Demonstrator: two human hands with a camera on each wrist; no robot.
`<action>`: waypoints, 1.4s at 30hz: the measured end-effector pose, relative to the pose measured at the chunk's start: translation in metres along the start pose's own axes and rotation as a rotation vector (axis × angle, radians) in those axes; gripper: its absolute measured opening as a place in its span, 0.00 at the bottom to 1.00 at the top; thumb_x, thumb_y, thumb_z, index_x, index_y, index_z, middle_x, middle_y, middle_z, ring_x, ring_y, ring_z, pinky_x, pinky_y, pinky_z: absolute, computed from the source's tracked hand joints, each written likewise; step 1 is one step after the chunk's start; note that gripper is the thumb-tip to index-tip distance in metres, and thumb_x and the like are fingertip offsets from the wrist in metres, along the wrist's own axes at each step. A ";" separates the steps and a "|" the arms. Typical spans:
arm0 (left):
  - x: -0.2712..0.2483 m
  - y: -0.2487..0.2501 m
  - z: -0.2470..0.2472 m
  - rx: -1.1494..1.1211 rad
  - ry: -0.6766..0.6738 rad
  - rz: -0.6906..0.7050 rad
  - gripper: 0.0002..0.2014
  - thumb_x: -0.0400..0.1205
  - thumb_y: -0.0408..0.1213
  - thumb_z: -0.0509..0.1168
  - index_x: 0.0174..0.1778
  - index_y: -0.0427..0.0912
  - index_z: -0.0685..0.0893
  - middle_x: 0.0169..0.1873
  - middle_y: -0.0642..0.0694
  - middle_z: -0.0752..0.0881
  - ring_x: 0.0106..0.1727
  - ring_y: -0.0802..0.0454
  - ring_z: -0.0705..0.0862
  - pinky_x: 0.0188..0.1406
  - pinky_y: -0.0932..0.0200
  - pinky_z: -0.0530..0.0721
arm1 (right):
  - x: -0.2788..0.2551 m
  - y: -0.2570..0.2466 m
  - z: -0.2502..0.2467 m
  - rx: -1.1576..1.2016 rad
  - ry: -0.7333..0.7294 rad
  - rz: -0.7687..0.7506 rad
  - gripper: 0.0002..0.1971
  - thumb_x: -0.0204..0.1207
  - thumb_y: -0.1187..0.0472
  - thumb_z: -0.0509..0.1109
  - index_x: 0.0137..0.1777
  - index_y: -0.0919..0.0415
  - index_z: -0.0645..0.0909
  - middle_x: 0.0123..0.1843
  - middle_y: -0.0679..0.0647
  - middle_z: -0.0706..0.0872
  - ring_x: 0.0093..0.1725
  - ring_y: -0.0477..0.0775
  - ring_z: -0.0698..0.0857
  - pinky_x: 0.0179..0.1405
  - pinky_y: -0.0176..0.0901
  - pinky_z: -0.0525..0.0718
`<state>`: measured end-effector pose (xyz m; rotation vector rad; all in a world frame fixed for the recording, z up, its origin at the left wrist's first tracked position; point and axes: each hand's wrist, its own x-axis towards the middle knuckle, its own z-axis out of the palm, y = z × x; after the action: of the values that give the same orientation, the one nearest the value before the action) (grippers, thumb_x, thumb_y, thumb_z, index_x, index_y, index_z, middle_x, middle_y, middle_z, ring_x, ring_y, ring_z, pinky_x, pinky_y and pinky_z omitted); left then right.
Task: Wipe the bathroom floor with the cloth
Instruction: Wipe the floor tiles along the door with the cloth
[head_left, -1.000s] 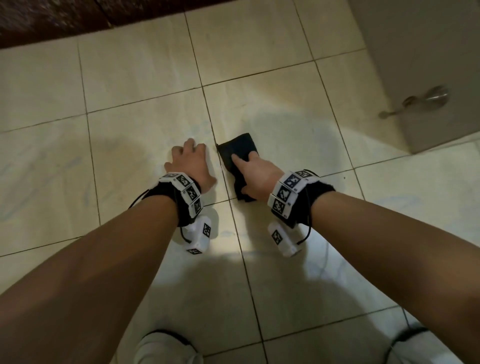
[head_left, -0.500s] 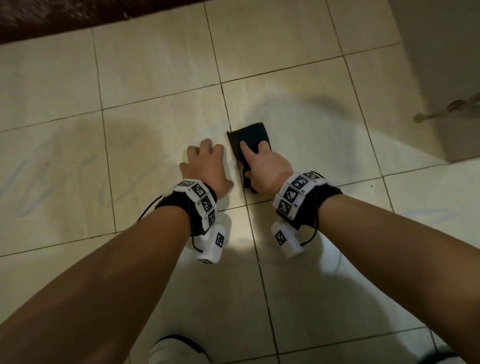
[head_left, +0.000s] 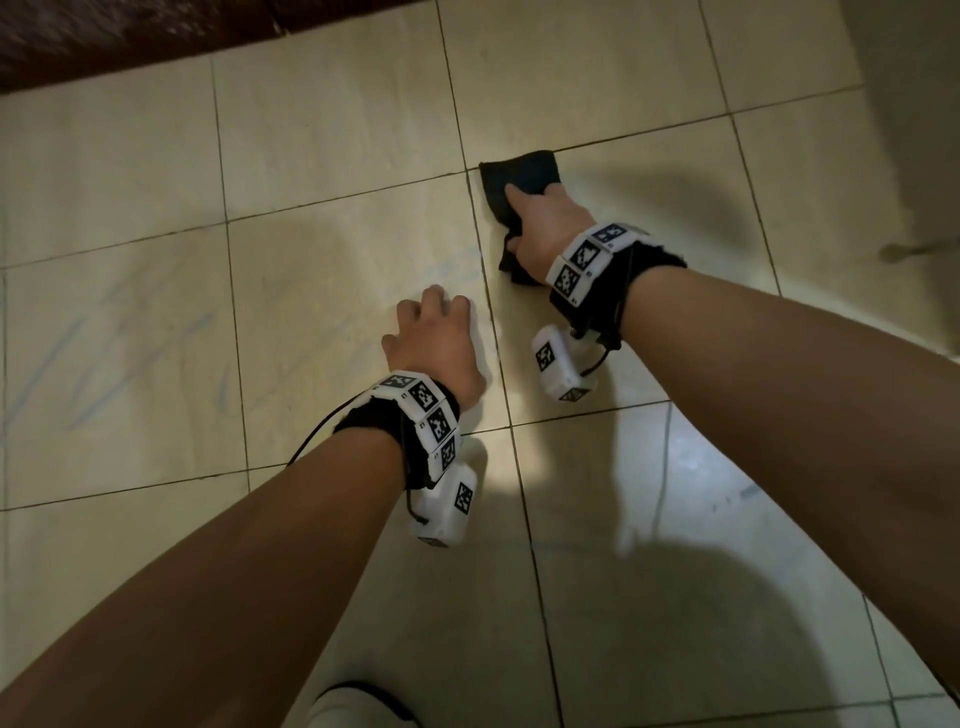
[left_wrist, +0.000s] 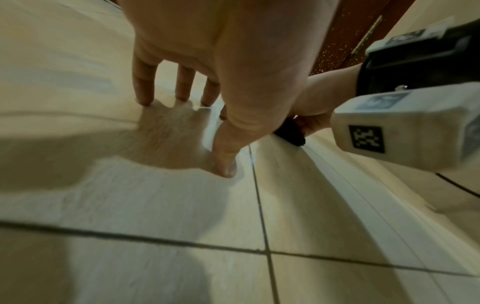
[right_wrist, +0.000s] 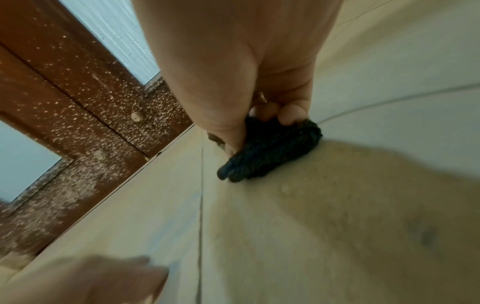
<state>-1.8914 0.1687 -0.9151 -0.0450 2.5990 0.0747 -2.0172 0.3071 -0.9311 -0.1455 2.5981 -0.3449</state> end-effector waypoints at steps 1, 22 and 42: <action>0.000 0.001 -0.001 0.002 0.001 -0.003 0.37 0.71 0.47 0.75 0.74 0.49 0.67 0.77 0.47 0.61 0.74 0.39 0.62 0.52 0.46 0.72 | 0.003 0.006 -0.003 -0.001 0.006 0.010 0.33 0.86 0.55 0.61 0.88 0.51 0.52 0.79 0.67 0.65 0.65 0.67 0.80 0.57 0.50 0.78; 0.002 0.006 -0.008 0.007 -0.076 -0.012 0.41 0.72 0.48 0.77 0.78 0.45 0.64 0.78 0.42 0.61 0.75 0.35 0.61 0.65 0.38 0.77 | -0.117 0.233 -0.026 0.107 0.130 0.474 0.33 0.87 0.55 0.61 0.88 0.50 0.50 0.80 0.74 0.62 0.74 0.74 0.71 0.72 0.56 0.72; 0.001 0.003 0.001 0.018 -0.048 -0.027 0.40 0.74 0.47 0.76 0.78 0.48 0.64 0.80 0.46 0.57 0.76 0.39 0.62 0.58 0.43 0.76 | -0.035 0.172 -0.041 0.117 0.195 0.629 0.28 0.85 0.58 0.57 0.84 0.37 0.60 0.80 0.65 0.60 0.74 0.73 0.66 0.75 0.64 0.67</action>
<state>-1.8921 0.1720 -0.9159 -0.0708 2.5502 0.0417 -2.0143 0.4875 -0.9265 0.7628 2.6321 -0.2844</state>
